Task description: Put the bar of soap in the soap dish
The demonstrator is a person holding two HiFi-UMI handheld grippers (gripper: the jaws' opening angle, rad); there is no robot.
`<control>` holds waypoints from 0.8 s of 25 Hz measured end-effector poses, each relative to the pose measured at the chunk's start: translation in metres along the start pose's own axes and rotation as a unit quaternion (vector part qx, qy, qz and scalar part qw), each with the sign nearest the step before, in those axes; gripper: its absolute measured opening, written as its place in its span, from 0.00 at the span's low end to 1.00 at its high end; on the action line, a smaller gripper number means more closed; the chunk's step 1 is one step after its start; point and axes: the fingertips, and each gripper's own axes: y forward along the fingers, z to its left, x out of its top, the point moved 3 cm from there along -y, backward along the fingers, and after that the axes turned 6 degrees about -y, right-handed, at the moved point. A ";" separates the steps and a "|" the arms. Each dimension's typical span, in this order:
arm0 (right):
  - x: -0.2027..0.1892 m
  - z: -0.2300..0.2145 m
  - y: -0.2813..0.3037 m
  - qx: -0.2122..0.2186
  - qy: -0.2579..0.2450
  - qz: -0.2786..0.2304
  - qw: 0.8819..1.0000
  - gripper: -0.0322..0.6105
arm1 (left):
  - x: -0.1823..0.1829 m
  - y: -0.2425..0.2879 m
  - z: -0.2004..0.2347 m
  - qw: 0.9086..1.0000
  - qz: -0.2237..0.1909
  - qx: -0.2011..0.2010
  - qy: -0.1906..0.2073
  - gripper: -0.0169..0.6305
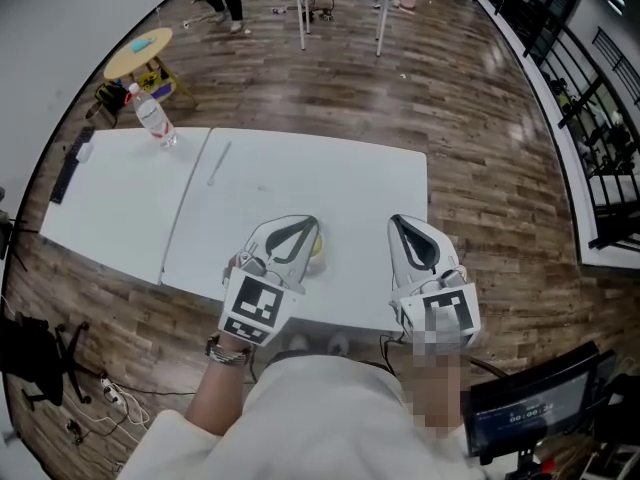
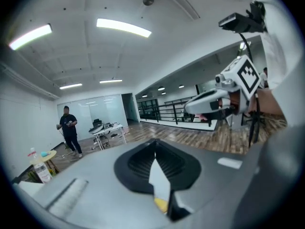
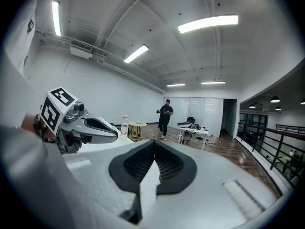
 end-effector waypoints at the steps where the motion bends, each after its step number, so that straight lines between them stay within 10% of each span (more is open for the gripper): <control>1: 0.002 0.002 0.001 -0.003 0.000 -0.001 1.000 0.05 | 0.001 -0.002 0.003 1.000 -0.005 -0.003 -0.008 0.04; 20: 0.027 0.038 0.011 -0.035 -0.010 -0.006 0.999 0.05 | 0.008 -0.038 0.040 0.994 -0.082 -0.016 -0.066 0.04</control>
